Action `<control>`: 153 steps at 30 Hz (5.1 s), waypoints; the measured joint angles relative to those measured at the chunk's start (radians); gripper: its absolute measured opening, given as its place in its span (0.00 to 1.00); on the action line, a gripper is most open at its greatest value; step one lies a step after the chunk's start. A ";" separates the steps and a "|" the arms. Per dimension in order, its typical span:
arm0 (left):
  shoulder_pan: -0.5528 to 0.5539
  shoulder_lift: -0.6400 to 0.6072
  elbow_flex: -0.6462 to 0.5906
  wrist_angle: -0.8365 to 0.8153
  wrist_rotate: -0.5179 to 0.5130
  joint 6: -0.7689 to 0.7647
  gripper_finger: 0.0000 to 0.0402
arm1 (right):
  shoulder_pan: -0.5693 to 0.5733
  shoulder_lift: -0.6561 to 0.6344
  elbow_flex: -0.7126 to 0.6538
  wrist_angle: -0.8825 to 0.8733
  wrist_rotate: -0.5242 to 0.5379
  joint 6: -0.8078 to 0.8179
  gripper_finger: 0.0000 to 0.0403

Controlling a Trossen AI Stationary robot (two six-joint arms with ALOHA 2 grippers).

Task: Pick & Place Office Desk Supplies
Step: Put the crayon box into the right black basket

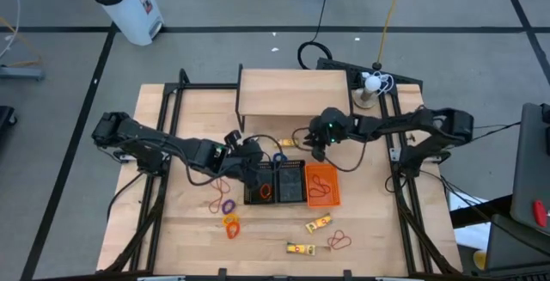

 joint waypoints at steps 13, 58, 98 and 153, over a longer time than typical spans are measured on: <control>-0.003 0.000 0.000 0.006 0.008 -0.001 0.23 | -0.011 0.058 0.035 0.001 -0.028 -0.007 0.22; -0.017 0.000 0.000 0.022 0.011 0.000 0.23 | 0.107 0.220 0.035 0.185 0.264 -0.348 0.22; -0.018 0.000 0.000 0.025 0.030 0.011 0.23 | 0.568 -0.324 0.073 -0.248 0.129 -0.101 0.22; -0.072 0.000 0.000 0.091 0.053 -0.061 0.23 | 0.866 0.008 0.072 -0.214 0.156 0.243 0.60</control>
